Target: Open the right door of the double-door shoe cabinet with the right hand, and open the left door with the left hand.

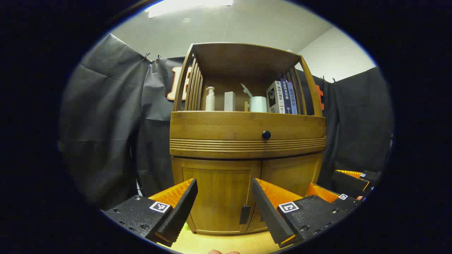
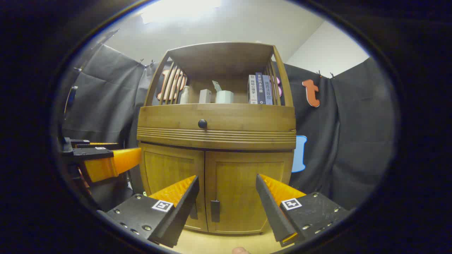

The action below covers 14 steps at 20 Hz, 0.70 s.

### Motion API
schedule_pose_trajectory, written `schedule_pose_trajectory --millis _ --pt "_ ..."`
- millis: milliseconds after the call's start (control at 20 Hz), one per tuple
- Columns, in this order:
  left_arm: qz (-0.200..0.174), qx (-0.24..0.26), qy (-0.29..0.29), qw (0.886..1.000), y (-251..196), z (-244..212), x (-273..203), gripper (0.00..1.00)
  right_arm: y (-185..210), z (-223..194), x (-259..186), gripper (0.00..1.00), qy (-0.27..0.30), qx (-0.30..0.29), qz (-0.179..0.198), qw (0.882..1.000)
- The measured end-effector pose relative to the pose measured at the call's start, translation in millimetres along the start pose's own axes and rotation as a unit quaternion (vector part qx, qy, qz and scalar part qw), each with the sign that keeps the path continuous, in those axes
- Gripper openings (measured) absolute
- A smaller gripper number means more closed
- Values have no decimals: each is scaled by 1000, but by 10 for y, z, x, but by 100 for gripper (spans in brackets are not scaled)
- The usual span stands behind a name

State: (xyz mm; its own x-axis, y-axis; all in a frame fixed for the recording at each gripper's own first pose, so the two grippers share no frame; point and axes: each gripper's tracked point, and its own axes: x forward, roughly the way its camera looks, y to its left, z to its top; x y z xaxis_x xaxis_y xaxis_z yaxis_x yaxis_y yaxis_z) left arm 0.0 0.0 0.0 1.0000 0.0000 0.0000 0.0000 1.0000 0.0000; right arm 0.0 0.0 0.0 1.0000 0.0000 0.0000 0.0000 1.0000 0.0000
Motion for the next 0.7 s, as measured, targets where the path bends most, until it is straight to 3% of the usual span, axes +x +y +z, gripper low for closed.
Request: schedule_pose_trajectory --millis 400,450,650,700 --pt "18 2 -2 1000 138 -12 -39 99 28 28 -48 94 -4 -4 -2 1000" --pt "21 3 -1 1000 170 -10 -53 92 37 31 -47 94 -3 -6 -3 1000" --pt "26 1 -5 1000 256 3 -57 92 67 28 -32 96 -2 -6 -6 1000" --pt "27 -2 -7 1000 264 10 -63 95 62 -2 -17 94 1 -6 -6 1000"
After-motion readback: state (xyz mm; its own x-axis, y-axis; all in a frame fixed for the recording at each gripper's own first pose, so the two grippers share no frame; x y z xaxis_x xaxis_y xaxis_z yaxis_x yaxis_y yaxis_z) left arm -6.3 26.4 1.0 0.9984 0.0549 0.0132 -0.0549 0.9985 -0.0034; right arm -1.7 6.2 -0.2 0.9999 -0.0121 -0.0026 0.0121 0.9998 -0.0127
